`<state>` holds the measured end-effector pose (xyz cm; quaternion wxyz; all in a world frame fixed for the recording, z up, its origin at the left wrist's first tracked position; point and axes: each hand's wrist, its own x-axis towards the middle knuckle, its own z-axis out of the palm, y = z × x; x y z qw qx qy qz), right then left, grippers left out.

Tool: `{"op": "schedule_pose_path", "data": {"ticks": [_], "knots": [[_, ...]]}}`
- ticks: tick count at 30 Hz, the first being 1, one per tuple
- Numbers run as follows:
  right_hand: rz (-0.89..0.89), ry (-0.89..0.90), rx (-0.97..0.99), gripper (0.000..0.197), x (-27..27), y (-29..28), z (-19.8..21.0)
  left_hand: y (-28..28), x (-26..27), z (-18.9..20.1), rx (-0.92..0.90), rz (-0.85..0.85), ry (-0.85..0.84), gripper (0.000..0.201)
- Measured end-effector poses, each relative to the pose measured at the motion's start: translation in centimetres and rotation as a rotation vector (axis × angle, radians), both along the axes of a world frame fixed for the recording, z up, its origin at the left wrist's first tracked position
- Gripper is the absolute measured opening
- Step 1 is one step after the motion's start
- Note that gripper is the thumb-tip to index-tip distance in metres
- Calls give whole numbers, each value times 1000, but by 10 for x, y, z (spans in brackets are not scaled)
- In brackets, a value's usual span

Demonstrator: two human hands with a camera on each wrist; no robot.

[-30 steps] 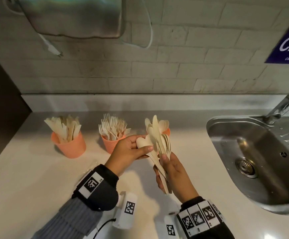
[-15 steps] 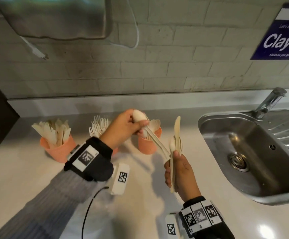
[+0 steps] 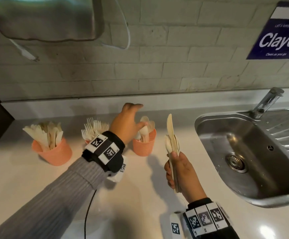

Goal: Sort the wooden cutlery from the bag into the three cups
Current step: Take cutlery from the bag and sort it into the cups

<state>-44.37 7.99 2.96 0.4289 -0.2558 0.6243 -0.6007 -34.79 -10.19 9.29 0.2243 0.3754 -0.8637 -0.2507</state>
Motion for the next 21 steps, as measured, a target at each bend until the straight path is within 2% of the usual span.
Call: {"op": "schedule_pose_path", "data": {"ticks": [1, 3, 5, 6, 9, 13, 17, 19, 21], "knots": [[29, 22, 1, 26, 4, -4, 2, 7, 9, 1, 64, 12, 85, 43], [91, 93, 3, 24, 16, -15, 4, 24, 29, -2, 313, -12, 199, 28], [159, 149, -5, 21, 32, -29, 6, 40, 49, -7, 504, -42, 294, 24], [197, 160, -17, 19, 41, -36, 7, 44, 60, -11, 530, -22, 364, 24], [329, 200, -40, 17, 69, -55, 11, 39, 97, -15, 517, 157, 551, 20], [491, 229, -39, 13, 109, -73, 14, 26, 146, -9, 489, 244, 587, 20], [571, 199, -42, 10, 139, -86, 12, 10, 190, 11, 459, 325, 633, 8], [600, 196, -7, 11, 147, -91, 6, -8, 220, 19, 373, 469, 710, 7], [589, 144, 56, 15, 151, -93, 0, -30, 248, 24, 200, 637, 760, 12]]}}
